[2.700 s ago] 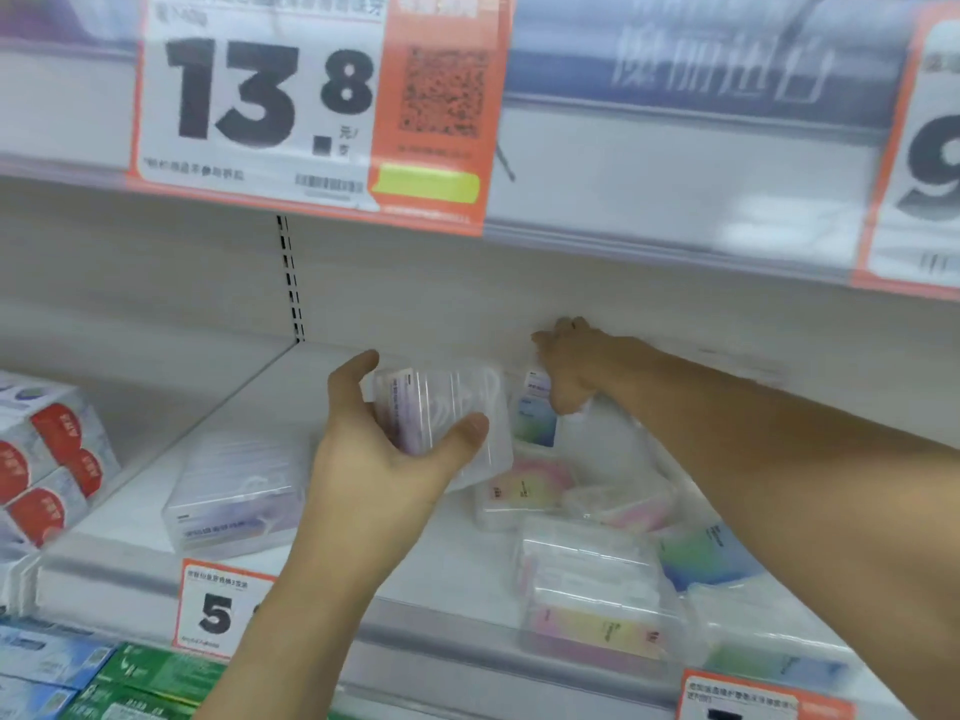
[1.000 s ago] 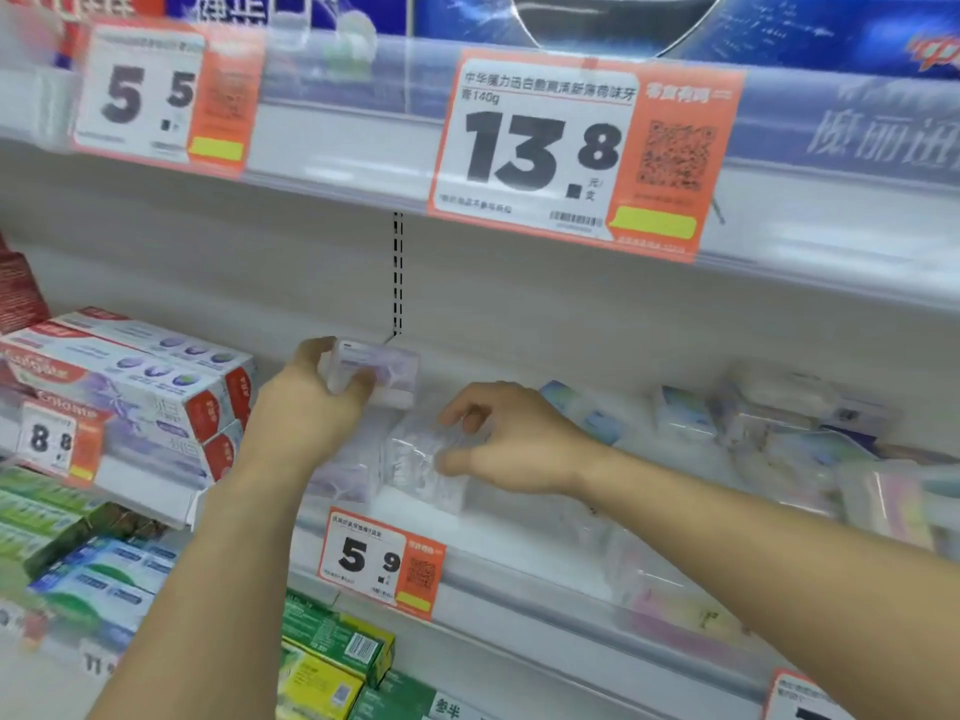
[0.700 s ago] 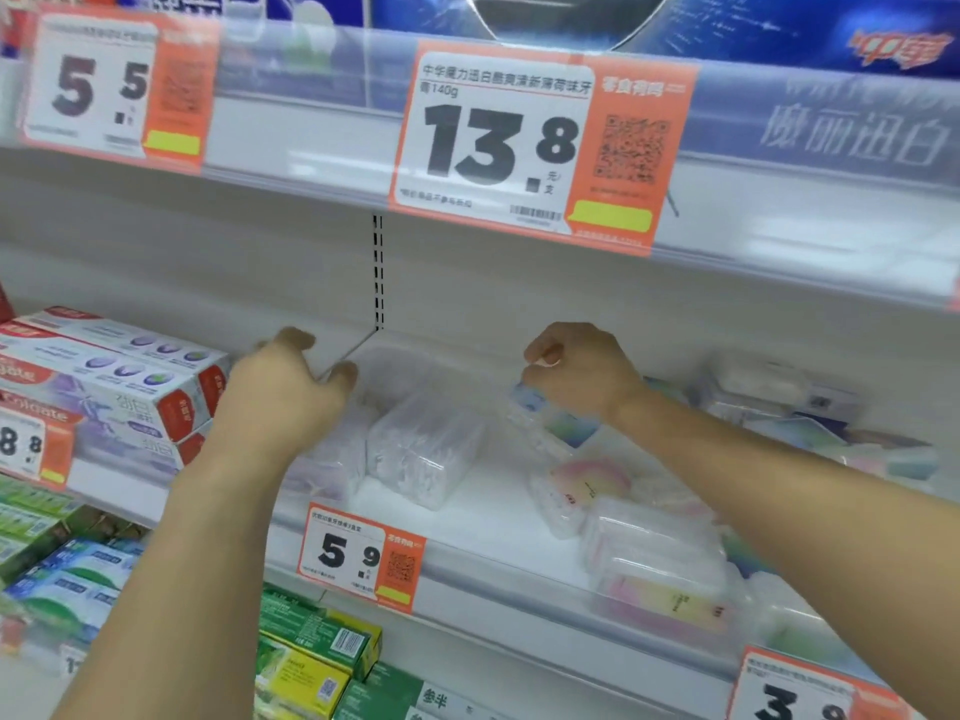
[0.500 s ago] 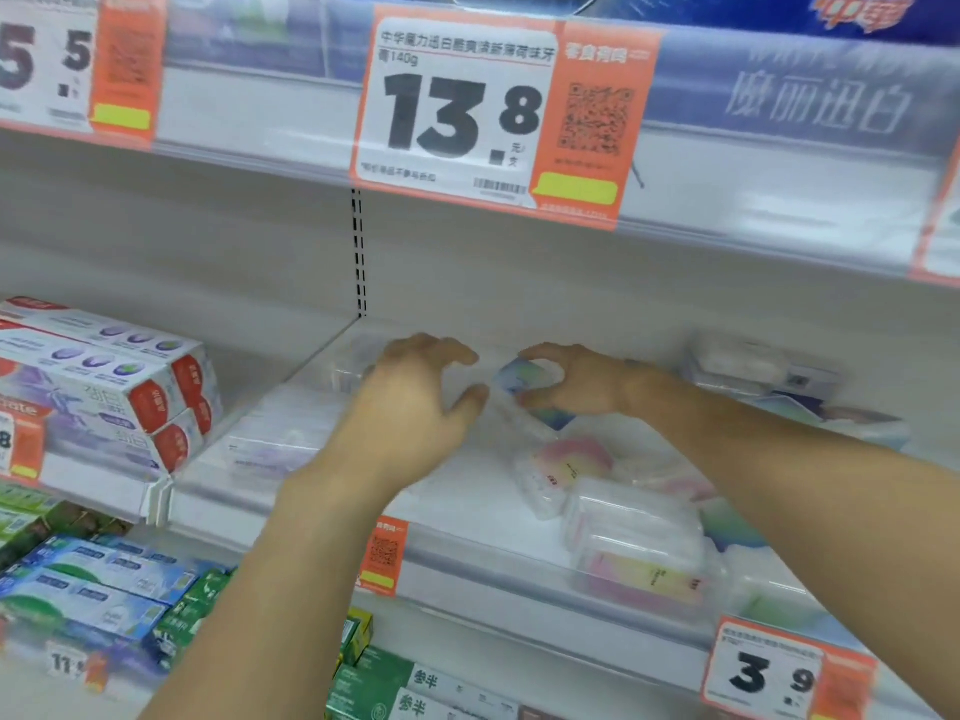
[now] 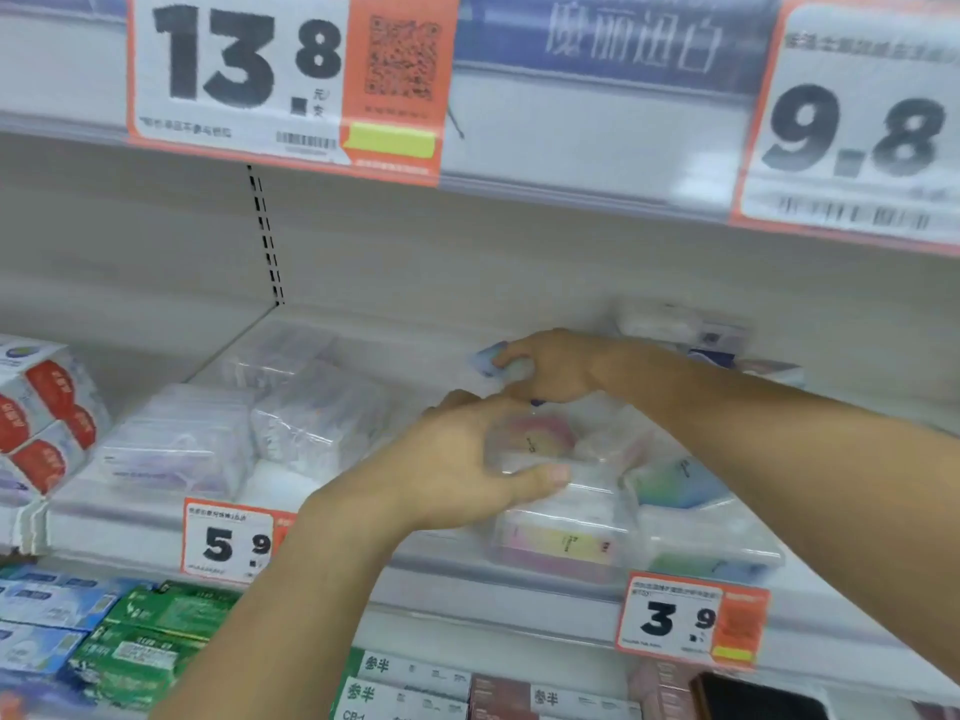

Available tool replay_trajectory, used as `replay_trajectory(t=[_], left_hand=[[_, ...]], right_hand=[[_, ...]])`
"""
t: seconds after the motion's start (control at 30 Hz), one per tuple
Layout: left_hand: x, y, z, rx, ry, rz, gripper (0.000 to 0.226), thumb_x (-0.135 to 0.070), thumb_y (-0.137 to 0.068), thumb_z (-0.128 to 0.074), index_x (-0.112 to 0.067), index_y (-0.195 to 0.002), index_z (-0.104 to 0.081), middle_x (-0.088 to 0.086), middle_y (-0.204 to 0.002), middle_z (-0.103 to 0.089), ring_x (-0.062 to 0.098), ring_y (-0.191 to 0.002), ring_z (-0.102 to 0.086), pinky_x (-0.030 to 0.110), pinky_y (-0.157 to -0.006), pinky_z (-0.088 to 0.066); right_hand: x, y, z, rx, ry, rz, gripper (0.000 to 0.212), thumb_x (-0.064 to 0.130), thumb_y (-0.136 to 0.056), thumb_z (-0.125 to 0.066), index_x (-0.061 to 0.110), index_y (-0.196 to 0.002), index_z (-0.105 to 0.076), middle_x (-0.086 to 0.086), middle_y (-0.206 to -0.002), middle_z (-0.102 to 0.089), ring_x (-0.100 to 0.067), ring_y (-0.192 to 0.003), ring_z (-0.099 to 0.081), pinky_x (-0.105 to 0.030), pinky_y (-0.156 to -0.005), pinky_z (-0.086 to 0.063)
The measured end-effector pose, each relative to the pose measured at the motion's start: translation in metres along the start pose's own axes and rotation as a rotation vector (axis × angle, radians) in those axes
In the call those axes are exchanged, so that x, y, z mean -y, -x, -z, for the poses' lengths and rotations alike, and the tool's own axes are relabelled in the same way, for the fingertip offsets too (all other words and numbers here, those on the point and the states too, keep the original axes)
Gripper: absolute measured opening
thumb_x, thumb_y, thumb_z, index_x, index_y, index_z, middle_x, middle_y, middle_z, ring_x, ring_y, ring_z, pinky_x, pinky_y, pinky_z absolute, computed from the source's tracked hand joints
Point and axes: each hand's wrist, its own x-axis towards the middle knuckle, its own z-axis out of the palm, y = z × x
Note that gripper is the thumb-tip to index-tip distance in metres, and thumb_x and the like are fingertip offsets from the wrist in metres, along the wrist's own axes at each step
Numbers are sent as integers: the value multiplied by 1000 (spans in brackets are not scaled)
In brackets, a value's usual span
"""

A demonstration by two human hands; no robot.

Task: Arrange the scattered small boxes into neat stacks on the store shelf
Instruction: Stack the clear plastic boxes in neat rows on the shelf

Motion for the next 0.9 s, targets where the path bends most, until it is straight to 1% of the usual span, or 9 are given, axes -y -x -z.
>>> replay_trajectory(t=[0.1,0.2,0.27,0.37,0.47,0.57,0.77,0.83,0.9], left_hand=[[-6,-3,-14,121,-117,-9,69,-72,-60,-73,-62,-122,-44,-14,-128,-43,10,-124,-38,29,-107,-36],[-9,-9,-21,48,-61,-69,57,-63,-58,-80,-53,-110,-59,-28,-110,-48,4,-112,-47,16,-97,-40],[-11,-11,-20,-3,-31,-80,42,-57,-61,-82,-51,-95,-58,-36,-99,-48,-5,-100,-51,0,-81,-37],[-10,-15,-17,-84,-42,33,51,-65,-62,-75,-43,-104,-57,-24,-104,-53,-2,-96,-51,8,-75,-38],[-8,-21,-17,-178,63,146,62,-70,-59,-73,-29,-103,-57,-18,-100,-59,0,-90,-56,18,-69,-41],[-8,-25,-16,-164,125,164,67,-62,-51,-82,-28,-101,-53,-14,-97,-59,1,-89,-57,21,-71,-44],[-9,-28,-16,-141,43,107,69,-34,-57,-90,-30,-109,-46,-13,-102,-54,4,-94,-54,17,-71,-45],[-7,-30,-12,-74,18,131,81,-49,-50,-88,-36,-118,-46,-17,-111,-56,4,-103,-55,23,-83,-48],[-8,-32,-11,0,-29,158,93,-75,-42,-73,-41,-125,-48,-20,-121,-55,4,-112,-53,27,-94,-45]], right_hand=[[-22,34,7,-126,-55,-16,56,56,-91,-55,32,-142,-48,-5,-144,-45,-25,-131,-46,-35,-112,-34],[-47,93,15,-300,-199,-37,48,60,-89,-53,38,-132,-55,6,-135,-53,-15,-119,-52,-29,-104,-38],[-63,142,13,-283,-316,-109,50,71,-79,-58,47,-123,-59,19,-131,-55,-6,-117,-53,-27,-101,-40],[-76,198,-3,-233,-432,-156,78,89,-51,-64,59,-122,-52,33,-127,-52,6,-114,-52,-29,-99,-47],[-76,213,-29,-160,-466,-45,86,73,-50,-79,65,-126,-41,41,-127,-44,17,-109,-48,-10,-83,-46],[-79,210,-49,-228,-485,-4,79,57,-57,-86,65,-121,-40,39,-123,-43,26,-104,-41,2,-72,-39],[-103,215,-70,-444,-756,-21,90,35,-54,-94,58,-127,-48,29,-125,-56,1,-102,-59,-24,-82,-55],[-95,214,-76,-506,-751,19,92,30,-59,-93,54,-134,-45,31,-130,-52,1,-104,-59,-18,-82,-52],[-83,209,-80,-490,-698,92,94,38,-65,-89,50,-142,-37,32,-142,-42,9,-115,-52,-7,-86,-45]])
